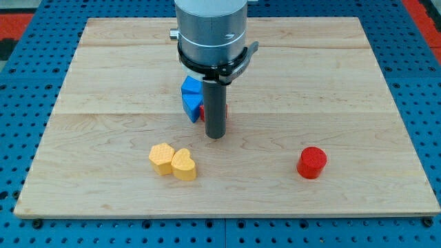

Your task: Push the red circle into the blue cube

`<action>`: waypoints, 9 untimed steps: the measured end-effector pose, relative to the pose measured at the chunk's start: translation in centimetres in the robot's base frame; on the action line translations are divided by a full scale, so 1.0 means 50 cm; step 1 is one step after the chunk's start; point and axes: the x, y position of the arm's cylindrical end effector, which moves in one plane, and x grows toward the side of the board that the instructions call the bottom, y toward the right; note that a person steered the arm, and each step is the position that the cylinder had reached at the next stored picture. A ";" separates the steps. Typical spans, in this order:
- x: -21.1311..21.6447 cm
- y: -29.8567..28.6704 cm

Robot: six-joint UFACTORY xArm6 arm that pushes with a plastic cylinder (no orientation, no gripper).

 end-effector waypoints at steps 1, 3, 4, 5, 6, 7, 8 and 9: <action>0.002 0.000; -0.016 0.003; 0.029 0.164; 0.044 0.404; 0.127 0.469; 0.203 0.409; 0.159 0.339; 0.045 0.328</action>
